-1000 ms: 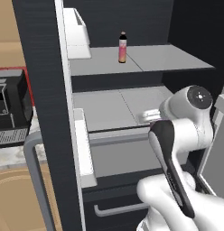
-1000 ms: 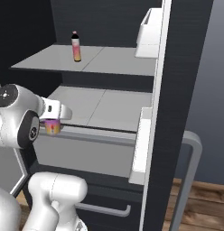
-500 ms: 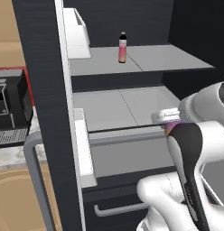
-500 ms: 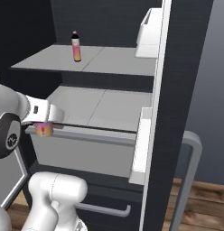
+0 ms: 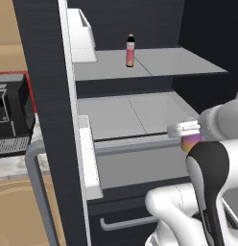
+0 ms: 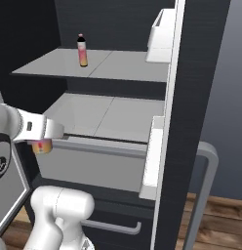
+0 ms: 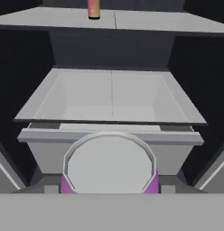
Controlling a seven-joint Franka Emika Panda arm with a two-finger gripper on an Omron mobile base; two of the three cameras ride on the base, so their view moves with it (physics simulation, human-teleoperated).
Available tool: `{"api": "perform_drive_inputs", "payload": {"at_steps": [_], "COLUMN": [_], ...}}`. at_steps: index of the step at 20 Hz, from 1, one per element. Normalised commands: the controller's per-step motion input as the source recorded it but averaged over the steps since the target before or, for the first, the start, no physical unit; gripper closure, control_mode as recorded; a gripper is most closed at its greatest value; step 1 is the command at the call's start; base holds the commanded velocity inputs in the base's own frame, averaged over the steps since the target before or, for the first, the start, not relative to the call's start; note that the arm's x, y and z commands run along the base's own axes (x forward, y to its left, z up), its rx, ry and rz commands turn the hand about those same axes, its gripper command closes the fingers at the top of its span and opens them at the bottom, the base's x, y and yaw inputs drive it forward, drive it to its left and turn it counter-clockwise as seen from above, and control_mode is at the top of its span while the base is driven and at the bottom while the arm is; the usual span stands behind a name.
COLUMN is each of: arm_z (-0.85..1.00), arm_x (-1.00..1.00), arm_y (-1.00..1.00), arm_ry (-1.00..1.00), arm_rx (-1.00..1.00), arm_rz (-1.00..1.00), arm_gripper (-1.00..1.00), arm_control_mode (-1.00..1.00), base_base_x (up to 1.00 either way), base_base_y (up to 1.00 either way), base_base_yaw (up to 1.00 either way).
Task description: Open the fridge, grab two sodas, and place both sodas inside the bowl with ice on the dining counter.
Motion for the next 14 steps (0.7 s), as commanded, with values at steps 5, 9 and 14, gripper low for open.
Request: {"api": "perform_drive_inputs", "payload": {"at_steps": [5, 9, 14], "arm_z": [0.00, 0.00, 0.00], "arm_x": [0.00, 0.00, 0.00], "arm_y": [0.00, 0.00, 0.00], "arm_ry": [0.00, 0.00, 0.00], "arm_rx": [0.00, 0.00, 0.00], "arm_rz": [0.00, 0.00, 0.00], "arm_gripper": [1.00, 1.00, 1.00], "arm_control_mode": [1.00, 1.00, 1.00], "base_base_x": [-0.70, -0.95, -0.83], "base_base_y": [0.00, 0.04, 0.04], "base_base_yaw": [-0.09, -0.32, -0.49]}}
